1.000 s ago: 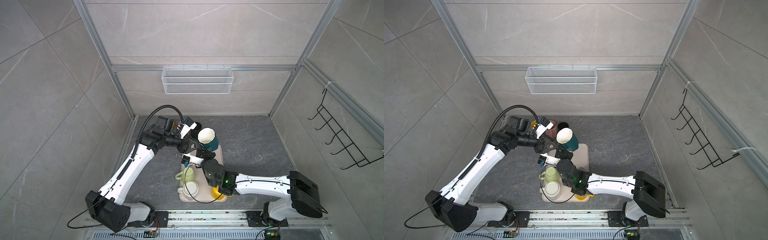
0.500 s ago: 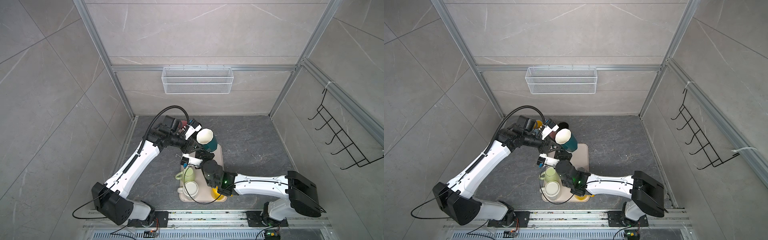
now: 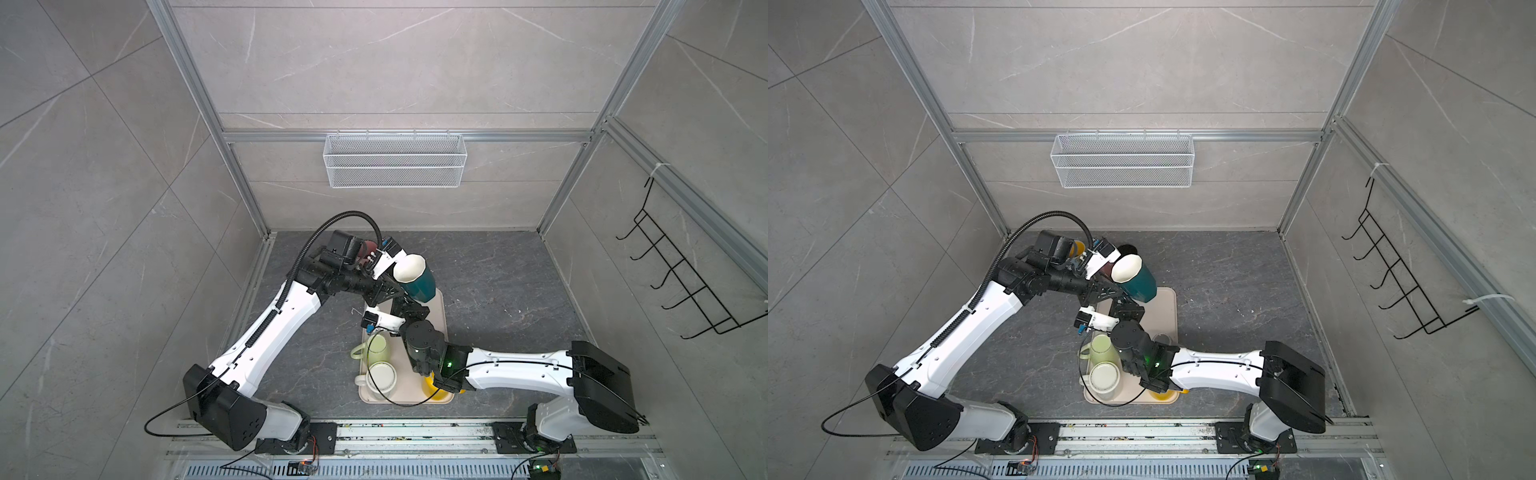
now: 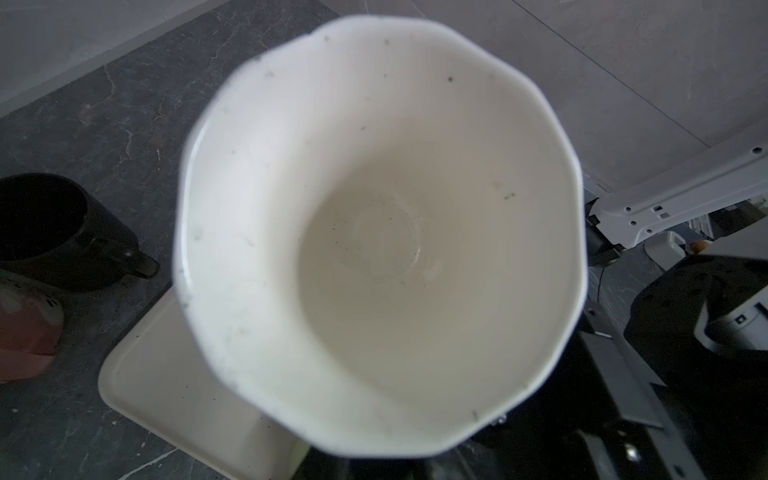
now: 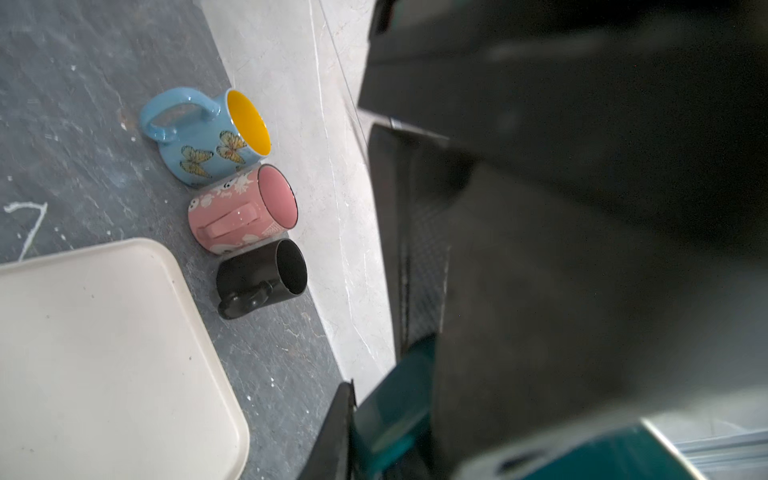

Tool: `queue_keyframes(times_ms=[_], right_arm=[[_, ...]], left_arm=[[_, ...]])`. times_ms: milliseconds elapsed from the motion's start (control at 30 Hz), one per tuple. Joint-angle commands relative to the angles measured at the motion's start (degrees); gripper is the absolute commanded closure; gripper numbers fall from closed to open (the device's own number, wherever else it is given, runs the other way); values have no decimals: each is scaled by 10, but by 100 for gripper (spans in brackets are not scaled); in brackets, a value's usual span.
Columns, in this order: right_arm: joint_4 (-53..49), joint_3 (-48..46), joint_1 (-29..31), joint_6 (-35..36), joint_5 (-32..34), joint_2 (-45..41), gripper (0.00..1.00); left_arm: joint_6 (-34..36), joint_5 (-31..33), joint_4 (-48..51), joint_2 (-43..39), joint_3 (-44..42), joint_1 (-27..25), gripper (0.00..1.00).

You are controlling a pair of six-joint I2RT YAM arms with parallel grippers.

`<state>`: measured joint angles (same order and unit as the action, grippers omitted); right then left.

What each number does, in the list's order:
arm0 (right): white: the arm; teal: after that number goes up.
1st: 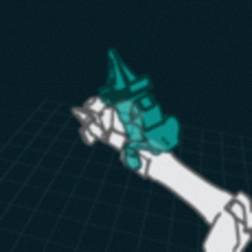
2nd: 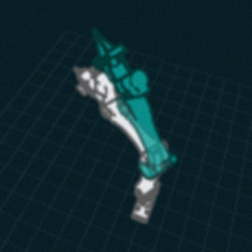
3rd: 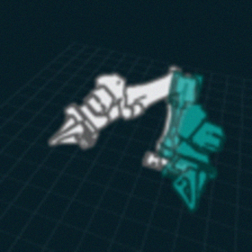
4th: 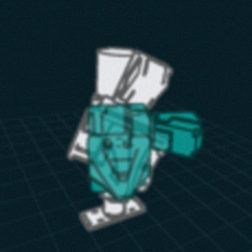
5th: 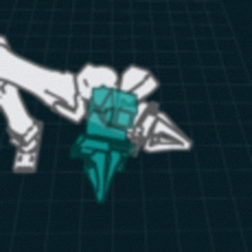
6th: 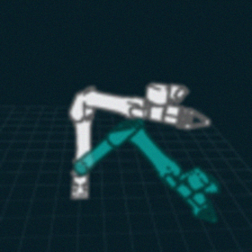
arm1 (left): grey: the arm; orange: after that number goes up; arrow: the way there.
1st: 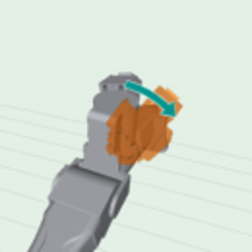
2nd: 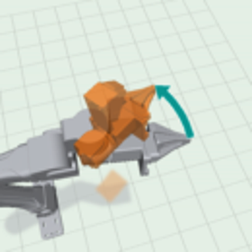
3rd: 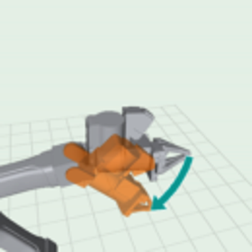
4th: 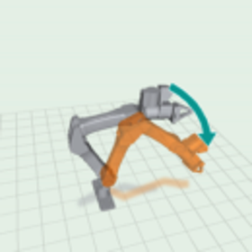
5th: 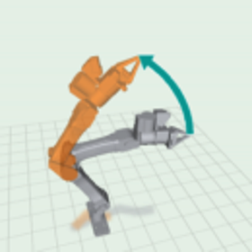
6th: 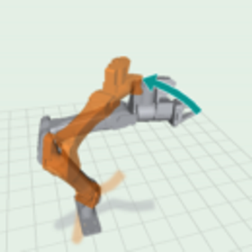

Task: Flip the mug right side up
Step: 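Grasp the dark green mug's handle with the left gripper and release the right, then carry the dark green mug beside the black mug while the right withdraws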

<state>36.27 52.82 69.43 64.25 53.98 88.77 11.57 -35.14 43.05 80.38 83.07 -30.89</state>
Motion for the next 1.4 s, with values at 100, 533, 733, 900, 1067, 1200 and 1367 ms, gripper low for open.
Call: queue_keyframes(times_ms=[100,533,733,900,1067,1200,1367], right_arm=[[62,8,4,-28,48,-26,66],[-110,-12,4,-209,116,-111,42],[-386,24,-2,-496,81,-184,33],[-616,86,-42,-747,15,-201,25],[-698,103,-122,-879,-151,-224,23],[-723,112,-185,-926,-267,-226,23],[-728,113,-237,-964,-365,-227,23]], left_arm=[[-44,43,-35,-14,-8,-2,100],[-82,127,-89,-3,-6,-1,100],[-123,154,-142,21,8,-2,100],[-150,193,-173,65,37,-17,100],[-163,245,-199,124,78,-42,100],[-176,294,-181,190,143,-67,100],[-194,373,-148,268,223,-95,100]])
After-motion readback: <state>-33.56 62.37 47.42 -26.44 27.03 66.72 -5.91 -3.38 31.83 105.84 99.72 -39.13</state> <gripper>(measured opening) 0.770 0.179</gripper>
